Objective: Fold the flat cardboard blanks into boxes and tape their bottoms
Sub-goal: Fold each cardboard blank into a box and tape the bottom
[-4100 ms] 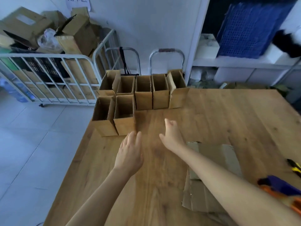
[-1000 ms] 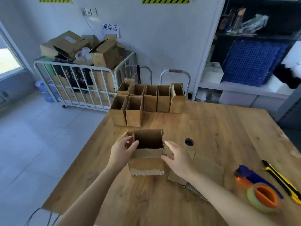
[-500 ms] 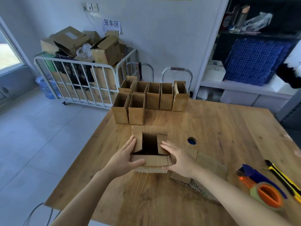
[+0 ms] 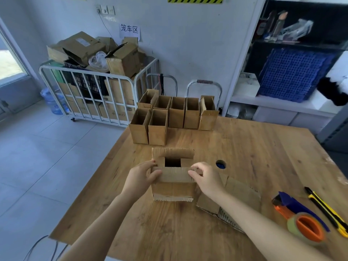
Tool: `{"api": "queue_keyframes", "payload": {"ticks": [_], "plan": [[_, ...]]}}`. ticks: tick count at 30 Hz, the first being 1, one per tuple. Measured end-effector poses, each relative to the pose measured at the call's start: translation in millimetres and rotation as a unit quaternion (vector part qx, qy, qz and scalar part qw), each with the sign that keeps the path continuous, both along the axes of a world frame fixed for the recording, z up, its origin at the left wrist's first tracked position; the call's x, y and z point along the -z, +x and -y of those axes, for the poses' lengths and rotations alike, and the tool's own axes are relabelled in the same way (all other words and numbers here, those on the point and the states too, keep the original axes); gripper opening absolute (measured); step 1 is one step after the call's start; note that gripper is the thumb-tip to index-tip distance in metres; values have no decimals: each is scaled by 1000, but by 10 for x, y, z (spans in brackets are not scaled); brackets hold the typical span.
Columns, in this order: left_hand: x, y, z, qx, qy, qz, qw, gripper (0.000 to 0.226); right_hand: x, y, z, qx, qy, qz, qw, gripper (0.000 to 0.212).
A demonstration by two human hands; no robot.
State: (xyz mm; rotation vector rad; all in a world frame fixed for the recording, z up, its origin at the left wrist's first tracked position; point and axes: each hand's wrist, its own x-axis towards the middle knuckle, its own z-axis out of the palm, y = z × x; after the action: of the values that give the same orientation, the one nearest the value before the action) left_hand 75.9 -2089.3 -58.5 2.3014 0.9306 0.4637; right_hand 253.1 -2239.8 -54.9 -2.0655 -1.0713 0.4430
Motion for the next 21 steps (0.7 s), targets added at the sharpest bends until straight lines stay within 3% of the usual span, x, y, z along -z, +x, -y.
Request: {"api": "queue_keyframes", "payload": {"ticks": [4,7,13,17,18,21], "plan": [[-6,117,58,-16,20,-10,1000,76,-87,-57,-67,22,-24,73,997,63],[-71,195,73,31,98,-66,993,81,-155,-26,-134,-42,-48,134,989,84],[-133,277,210,37,201,-120,972,62,-217,50,-157,-117,-85,265,953,57],[19,261,228,38,265,-114,957,28,-85,60,-119,-150,-110,249,951,23],[18,255,222,50,266,-119,955,23,-35,57,-106,-153,-117,230,954,28],[18,247,234,138,204,-179,953,62,78,16,-64,-190,-149,247,938,60]]}}
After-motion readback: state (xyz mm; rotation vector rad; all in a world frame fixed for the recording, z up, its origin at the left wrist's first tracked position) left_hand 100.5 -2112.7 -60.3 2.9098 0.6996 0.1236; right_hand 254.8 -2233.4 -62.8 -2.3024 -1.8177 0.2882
